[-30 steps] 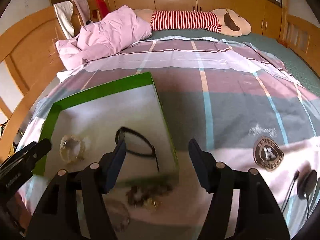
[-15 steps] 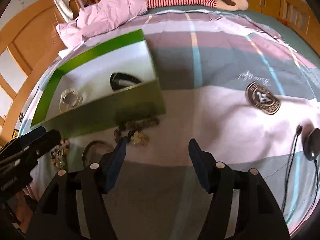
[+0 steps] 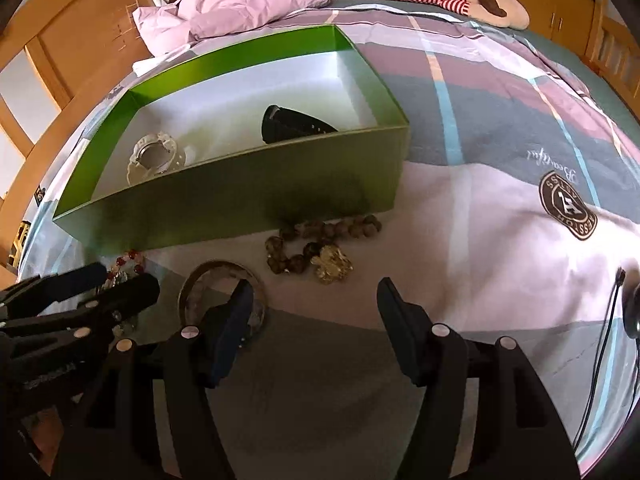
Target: Organize jewelry
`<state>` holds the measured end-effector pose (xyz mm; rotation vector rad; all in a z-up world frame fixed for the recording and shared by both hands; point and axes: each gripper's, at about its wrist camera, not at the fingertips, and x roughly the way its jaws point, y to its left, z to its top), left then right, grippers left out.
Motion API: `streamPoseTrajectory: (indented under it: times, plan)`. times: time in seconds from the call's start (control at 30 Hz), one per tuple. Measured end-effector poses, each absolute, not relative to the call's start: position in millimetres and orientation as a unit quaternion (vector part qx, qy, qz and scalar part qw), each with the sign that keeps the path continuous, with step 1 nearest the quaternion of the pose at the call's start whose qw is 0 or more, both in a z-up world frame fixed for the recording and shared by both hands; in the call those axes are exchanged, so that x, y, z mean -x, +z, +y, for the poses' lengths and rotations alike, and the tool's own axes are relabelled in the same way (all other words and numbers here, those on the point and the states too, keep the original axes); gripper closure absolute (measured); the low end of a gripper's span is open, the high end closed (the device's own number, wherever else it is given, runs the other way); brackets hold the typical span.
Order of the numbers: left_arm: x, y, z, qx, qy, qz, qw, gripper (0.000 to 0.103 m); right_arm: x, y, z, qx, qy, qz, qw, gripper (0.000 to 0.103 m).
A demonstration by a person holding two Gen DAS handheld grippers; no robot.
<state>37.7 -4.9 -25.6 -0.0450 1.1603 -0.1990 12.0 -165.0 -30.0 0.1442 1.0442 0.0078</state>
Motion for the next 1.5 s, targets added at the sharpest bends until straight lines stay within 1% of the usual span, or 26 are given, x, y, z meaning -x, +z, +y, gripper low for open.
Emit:
streamPoseTrajectory:
  times: [0.03, 0.07, 0.13, 0.23, 0.4, 0.63, 0.67, 0.7, 0.73, 0.77, 0.93, 1.27, 1.5]
  plan:
    - [-39.6, -27.8, 0.9, 0.032, -0.088, 0.554, 0.827, 0.03, -12.5, -29.2, -165.7, -0.069, 0.0, 0.497, 0.865, 0.041]
    - [-42.2, -29.4, 7.8, 0.046, -0.083, 0.559, 0.824, 0.03, -12.2, -27.5, -168.2, -0.07, -0.005, 0.495, 0.866, 0.048]
    - [-45.6, -31.1, 20.5, 0.076, -0.073, 0.565, 0.819, 0.03, -11.8, -24.9, -175.5, -0.076, -0.015, 0.491, 0.868, 0.054]
    - [-47.6, -32.6, 28.2, 0.095, -0.066, 0.567, 0.815, 0.03, -7.5, -23.5, -184.7, -0.086, -0.012, 0.492, 0.866, 0.054]
    - [-46.3, -32.7, 23.1, 0.082, -0.066, 0.567, 0.817, 0.03, -2.9, -23.9, -167.6, -0.078, 0.034, 0.495, 0.865, 0.054]
    - [-47.0, -34.0, 22.6, 0.079, -0.06, 0.566, 0.819, 0.029, -9.0, -45.5, -136.3, -0.054, 0.055, 0.517, 0.852, 0.054]
    - [-47.5, -34.5, 21.8, 0.078, -0.06, 0.566, 0.819, 0.029, -8.3, -45.4, -133.3, -0.046, 0.054, 0.516, 0.854, 0.06]
    - [-47.6, -34.7, 21.5, 0.078, -0.06, 0.566, 0.819, 0.029, -7.6, -44.8, -130.3, -0.037, 0.058, 0.515, 0.855, 0.067]
    - [-48.0, -34.9, 20.8, 0.077, -0.06, 0.566, 0.818, 0.028, -7.6, -44.4, -128.8, -0.033, 0.063, 0.516, 0.854, 0.076]
    - [-48.7, -35.0, 20.2, 0.076, -0.059, 0.566, 0.819, 0.028, -6.9, -43.5, -128.7, -0.031, 0.065, 0.516, 0.854, 0.082]
    - [-48.3, -34.2, 17.0, 0.07, -0.059, 0.562, 0.822, 0.028, 1.5, -37.9, -136.4, -0.033, 0.071, 0.517, 0.852, 0.094]
    - [-45.4, -31.1, 15.8, 0.065, -0.06, 0.556, 0.826, 0.027, 17.0, -1.3, -167.1, -0.065, 0.072, 0.488, 0.867, 0.095]
    - [-45.7, -32.0, 14.1, 0.062, -0.059, 0.557, 0.826, 0.025, 16.4, -9.4, -175.8, -0.063, 0.042, 0.501, 0.862, 0.095]
